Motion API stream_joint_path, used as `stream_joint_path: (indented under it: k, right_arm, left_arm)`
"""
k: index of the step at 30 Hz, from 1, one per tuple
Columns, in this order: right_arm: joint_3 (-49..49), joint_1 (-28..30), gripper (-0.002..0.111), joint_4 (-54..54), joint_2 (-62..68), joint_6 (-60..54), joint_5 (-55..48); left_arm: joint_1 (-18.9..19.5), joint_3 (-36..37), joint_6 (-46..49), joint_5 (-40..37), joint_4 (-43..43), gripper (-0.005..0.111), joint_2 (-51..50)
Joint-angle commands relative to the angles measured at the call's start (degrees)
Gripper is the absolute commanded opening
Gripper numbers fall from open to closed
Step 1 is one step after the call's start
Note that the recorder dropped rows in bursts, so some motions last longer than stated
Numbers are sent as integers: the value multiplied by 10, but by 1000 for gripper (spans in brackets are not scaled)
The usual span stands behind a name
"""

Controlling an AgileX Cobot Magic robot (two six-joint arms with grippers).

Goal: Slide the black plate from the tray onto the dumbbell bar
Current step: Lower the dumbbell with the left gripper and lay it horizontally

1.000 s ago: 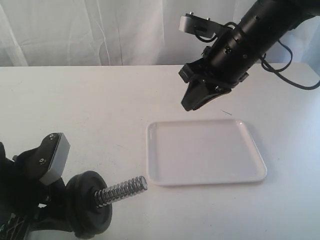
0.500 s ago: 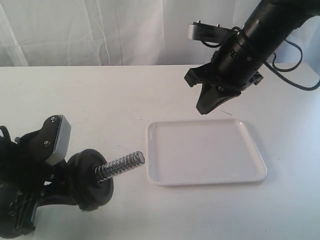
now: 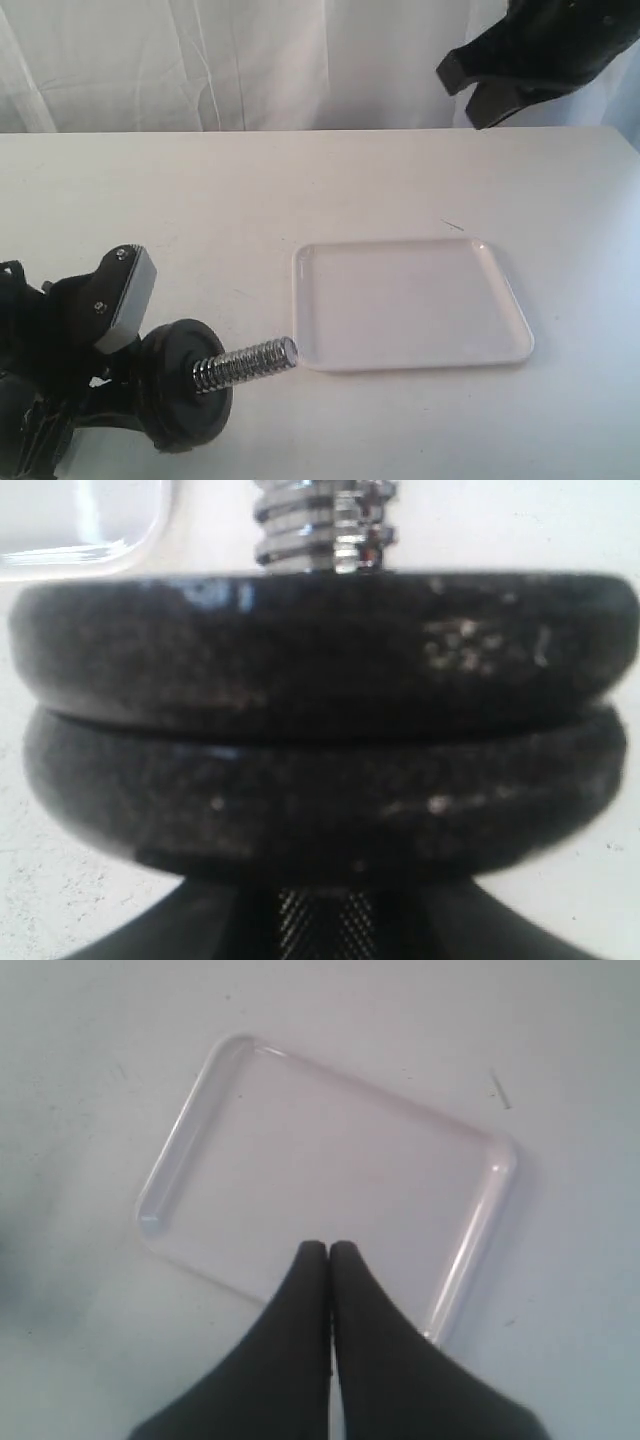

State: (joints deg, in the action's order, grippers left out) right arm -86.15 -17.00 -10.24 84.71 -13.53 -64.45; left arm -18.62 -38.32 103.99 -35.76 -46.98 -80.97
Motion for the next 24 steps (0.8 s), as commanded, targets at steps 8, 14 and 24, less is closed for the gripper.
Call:
stream_joint_path:
  k: [8, 14, 24]
  right_arm:
    - [-5, 5, 0, 29, -97, 19, -31]
    - [-5, 5, 0, 29, -117, 19, -41]
    - [-5, 5, 0, 29, -120, 19, -50]
  left_arm:
    - [-83, -97, -13, 2, -496, 0, -34]
    - [-118, -139, -20, 16, -496, 0, -73]
    - [-203, -199, -17, 91, -530, 0, -116]
